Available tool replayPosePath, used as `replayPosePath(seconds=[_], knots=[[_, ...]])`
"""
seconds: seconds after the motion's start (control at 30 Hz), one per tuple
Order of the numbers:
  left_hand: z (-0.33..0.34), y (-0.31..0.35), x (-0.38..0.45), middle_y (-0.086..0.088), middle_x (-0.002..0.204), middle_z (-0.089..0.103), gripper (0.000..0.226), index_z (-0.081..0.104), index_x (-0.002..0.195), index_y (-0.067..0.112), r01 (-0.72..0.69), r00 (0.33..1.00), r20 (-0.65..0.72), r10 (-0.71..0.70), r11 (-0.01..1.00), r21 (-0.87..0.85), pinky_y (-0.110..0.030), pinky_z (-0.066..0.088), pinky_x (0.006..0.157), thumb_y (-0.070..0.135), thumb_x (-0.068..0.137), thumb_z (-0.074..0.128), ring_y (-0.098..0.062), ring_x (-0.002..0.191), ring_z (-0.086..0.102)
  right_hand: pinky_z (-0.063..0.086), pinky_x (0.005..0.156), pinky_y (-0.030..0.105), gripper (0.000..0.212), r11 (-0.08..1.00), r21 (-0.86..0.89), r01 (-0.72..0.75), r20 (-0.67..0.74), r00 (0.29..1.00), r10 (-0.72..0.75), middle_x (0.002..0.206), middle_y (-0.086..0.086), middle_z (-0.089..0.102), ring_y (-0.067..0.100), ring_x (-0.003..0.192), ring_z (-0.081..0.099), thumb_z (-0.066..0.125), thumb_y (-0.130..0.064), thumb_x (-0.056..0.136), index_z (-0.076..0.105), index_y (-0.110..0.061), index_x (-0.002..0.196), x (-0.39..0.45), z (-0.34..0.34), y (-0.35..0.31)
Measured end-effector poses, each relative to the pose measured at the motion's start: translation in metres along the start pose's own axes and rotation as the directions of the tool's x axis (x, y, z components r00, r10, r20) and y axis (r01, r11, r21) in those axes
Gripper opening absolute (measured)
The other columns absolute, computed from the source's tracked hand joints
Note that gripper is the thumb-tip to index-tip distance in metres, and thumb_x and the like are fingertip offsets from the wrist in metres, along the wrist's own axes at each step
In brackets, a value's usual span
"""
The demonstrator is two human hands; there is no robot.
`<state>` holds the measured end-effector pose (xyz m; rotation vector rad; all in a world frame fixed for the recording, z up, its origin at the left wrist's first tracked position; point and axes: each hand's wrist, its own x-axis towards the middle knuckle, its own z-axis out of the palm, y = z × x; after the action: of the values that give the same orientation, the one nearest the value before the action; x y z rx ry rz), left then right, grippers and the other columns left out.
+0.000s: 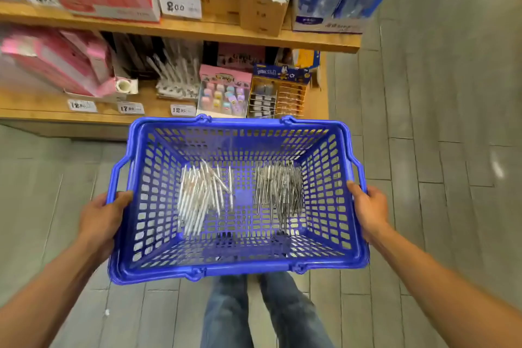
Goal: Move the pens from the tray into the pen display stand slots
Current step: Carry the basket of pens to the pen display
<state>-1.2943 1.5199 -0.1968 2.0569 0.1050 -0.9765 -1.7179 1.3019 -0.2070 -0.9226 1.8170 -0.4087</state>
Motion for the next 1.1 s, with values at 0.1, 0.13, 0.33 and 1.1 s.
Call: replayPosePath(seconds=[0.1,0.13,0.33,1.1], knots=[[0.006,-0.029,0.042,-0.001,0.066,0.07,0.012,0.07,0.079,0.015,0.034,0.999,0.003,-0.034,0.999,0.019,-0.033,0.056,0.063,0.019,0.089,0.066,-0.017,0.055,0.062,0.055,0.052,0.028,0.024,0.999,-0.017,-0.032,-0.027,0.999,0.032,0.076,0.003,0.075,0.02,0.063,0.073,0.063,-0.042,0.09,0.059,-0.019,0.093,0.019,0.029,0.024],[0.009,-0.038,0.055,-0.002,0.068,0.07,0.012,0.069,0.078,0.015,0.045,0.999,-0.002,-0.045,0.999,0.015,-0.036,0.056,0.066,0.02,0.088,0.067,-0.018,0.056,0.062,0.056,0.055,0.03,0.023,0.999,-0.021,-0.039,-0.044,0.998,0.038,0.078,0.005,0.075,0.021,0.064,0.073,0.063,-0.043,0.09,0.058,-0.021,0.09,0.027,0.039,0.033],[0.033,-0.089,0.135,-0.001,0.068,0.069,0.011,0.067,0.08,0.018,0.117,0.993,-0.013,-0.117,0.993,0.018,-0.036,0.054,0.06,0.024,0.089,0.069,-0.018,0.053,0.063,0.056,0.061,0.031,0.023,0.996,-0.038,-0.083,-0.108,0.991,0.078,0.079,0.003,0.073,0.02,0.064,0.073,0.065,-0.044,0.089,0.055,-0.024,0.087,0.078,0.1,0.088],[0.112,-0.206,0.315,-0.002,0.08,0.066,0.015,0.063,0.081,0.019,0.126,0.992,-0.006,-0.126,0.986,0.111,-0.038,0.053,0.069,0.014,0.095,0.062,-0.021,0.071,0.059,0.059,0.067,0.038,0.024,0.998,-0.027,-0.05,-0.155,0.987,0.045,0.076,0.001,0.073,0.021,0.068,0.073,0.07,-0.042,0.085,0.057,-0.023,0.079,0.23,0.222,0.203]])
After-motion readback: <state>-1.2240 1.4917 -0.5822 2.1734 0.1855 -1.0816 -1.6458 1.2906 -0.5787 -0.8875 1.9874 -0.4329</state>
